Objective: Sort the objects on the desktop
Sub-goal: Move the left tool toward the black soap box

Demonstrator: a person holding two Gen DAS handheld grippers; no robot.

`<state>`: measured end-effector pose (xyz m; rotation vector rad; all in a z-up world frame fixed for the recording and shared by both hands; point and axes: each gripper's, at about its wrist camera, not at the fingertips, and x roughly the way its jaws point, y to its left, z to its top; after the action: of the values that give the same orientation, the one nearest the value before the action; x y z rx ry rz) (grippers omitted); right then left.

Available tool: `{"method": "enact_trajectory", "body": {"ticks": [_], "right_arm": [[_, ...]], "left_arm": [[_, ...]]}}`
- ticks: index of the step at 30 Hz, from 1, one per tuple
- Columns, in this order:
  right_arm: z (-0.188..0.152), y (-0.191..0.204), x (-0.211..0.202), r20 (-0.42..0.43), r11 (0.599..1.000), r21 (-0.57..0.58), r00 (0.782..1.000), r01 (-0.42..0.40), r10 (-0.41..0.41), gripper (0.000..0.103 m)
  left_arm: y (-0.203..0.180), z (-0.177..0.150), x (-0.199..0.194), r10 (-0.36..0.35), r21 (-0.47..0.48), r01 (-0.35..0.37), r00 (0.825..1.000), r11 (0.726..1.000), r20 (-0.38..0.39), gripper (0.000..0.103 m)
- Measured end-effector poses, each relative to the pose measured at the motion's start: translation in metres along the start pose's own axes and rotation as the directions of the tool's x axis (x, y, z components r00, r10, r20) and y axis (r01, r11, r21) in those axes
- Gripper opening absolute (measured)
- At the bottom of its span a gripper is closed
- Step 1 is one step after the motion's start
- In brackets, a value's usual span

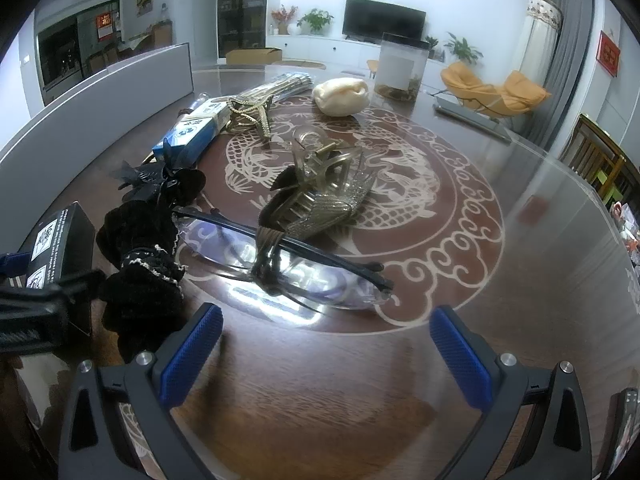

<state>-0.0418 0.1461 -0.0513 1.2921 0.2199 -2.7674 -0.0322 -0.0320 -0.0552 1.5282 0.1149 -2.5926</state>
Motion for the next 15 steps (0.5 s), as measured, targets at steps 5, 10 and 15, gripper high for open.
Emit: {"method": "enact_trajectory", "body": {"ticks": [5,10,15], "right_arm": [[0.0,0.0,0.001,-0.003,1.0,0.008,1.0,-0.006,0.006,0.103],[0.0,-0.002,0.001,-0.005,1.0,0.014,1.0,-0.013,0.013,0.103],[0.0,-0.002,0.001,-0.005,1.0,0.015,1.0,-0.014,0.014,0.103]], "left_arm": [[0.01,0.003,-0.001,0.012,-0.016,-0.012,1.0,1.0,0.003,0.103],[0.021,0.012,0.003,0.016,-0.021,-0.016,1.0,1.0,-0.009,0.103],[0.029,0.022,0.008,-0.004,0.016,0.004,1.0,1.0,-0.029,0.103]]}}
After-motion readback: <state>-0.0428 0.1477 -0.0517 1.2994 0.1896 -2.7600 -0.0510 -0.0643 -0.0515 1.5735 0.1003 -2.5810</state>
